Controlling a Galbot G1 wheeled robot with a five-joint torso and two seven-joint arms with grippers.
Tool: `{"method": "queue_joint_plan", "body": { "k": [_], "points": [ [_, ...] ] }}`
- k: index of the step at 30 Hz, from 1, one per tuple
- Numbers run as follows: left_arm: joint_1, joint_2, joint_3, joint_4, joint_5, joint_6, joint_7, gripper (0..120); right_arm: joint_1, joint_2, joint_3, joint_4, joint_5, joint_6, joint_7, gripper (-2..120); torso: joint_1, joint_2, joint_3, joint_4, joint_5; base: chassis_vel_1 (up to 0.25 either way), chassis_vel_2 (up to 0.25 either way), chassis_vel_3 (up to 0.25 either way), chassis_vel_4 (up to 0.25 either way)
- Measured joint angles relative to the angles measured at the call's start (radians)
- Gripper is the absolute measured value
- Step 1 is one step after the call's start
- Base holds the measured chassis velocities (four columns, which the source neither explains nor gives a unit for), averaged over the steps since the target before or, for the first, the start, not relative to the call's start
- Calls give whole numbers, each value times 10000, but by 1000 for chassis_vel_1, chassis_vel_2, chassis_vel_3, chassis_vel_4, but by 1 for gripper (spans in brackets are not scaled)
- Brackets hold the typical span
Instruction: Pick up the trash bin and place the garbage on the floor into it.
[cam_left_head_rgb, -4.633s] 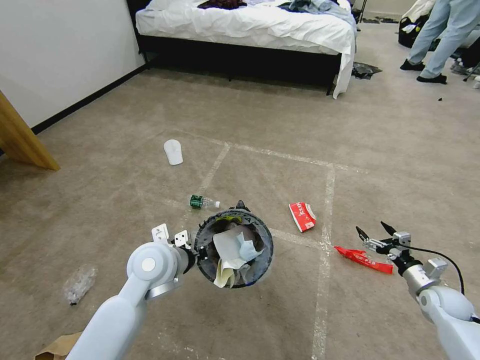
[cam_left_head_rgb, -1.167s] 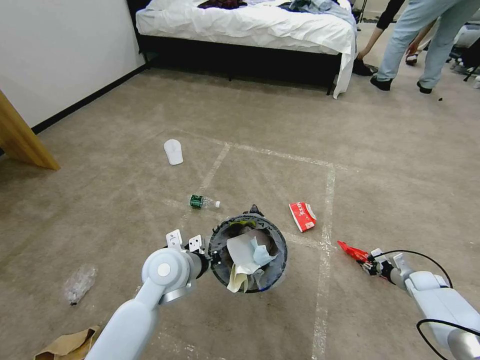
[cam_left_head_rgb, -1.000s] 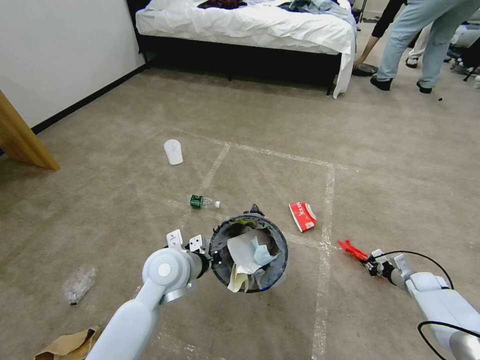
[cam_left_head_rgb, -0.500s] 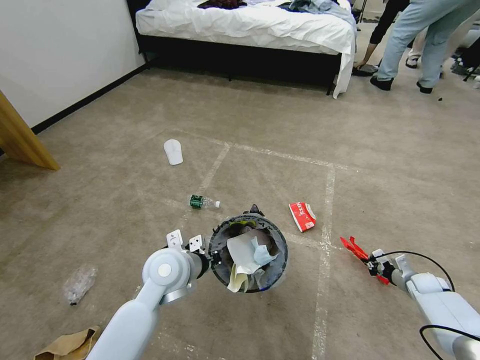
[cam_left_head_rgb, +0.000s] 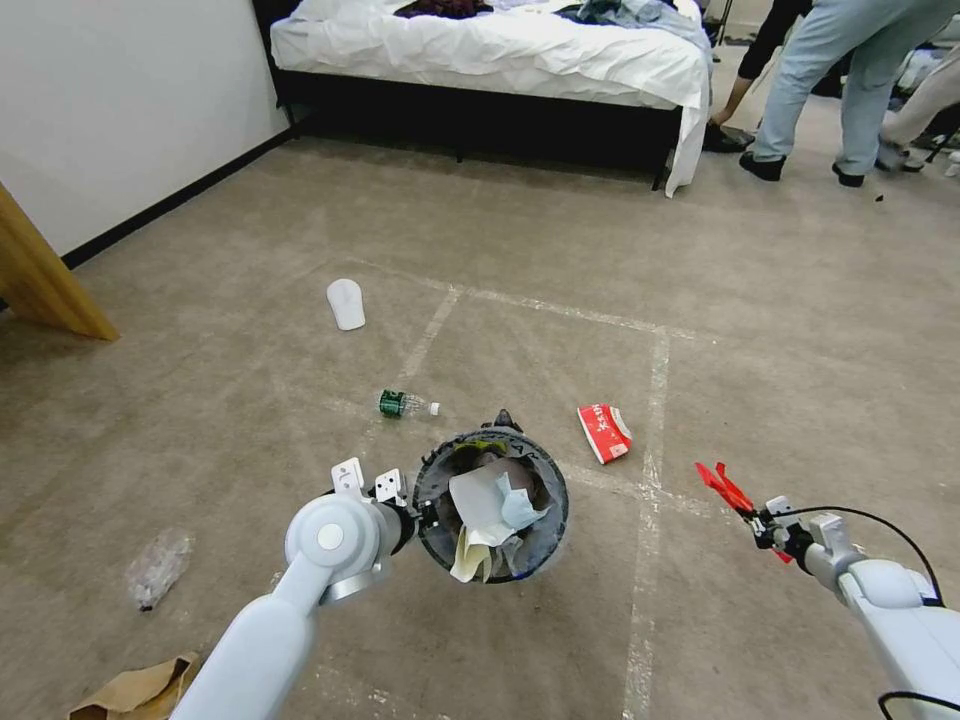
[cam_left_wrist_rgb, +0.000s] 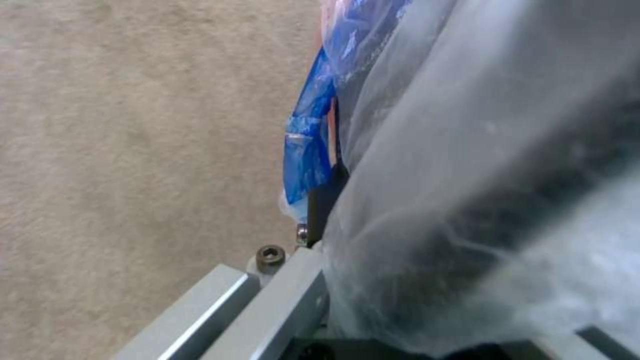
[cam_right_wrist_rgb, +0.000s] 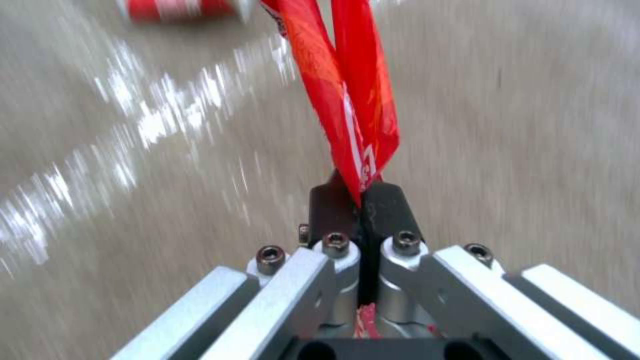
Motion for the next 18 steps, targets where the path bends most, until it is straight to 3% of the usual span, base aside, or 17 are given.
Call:
{"method": "queue_joint_plan", "body": {
  "k": [4, 8, 11, 18],
  "points": [
    [113, 74, -123, -140, -3, 0, -79, 0, -315, -181, 143, 1089, 745, 114, 99, 0, 0, 0, 0, 9, 0, 0, 0, 0, 0],
    [144, 130, -212, -351, -317, 0, -346, 0, -622, -357, 309, 2118, 1587, 566, -95, 0, 0, 0, 0, 1, -2, 0, 0, 0, 0],
    [74, 224, -297, -669, -1258, 0, -1158, 0, -1170, -444, 792, 3370, 2721, 1510, -1215, 0, 0, 0, 0, 1, 0, 0, 0, 0, 0],
    [149, 677, -361, -1512, -2621, -2, -2043, 0, -2334, -641, 1561, 5705, 4196, 1782, -1984, 0, 0, 1, -1, 0, -3, 0, 0, 0, 0]
  ]
}}
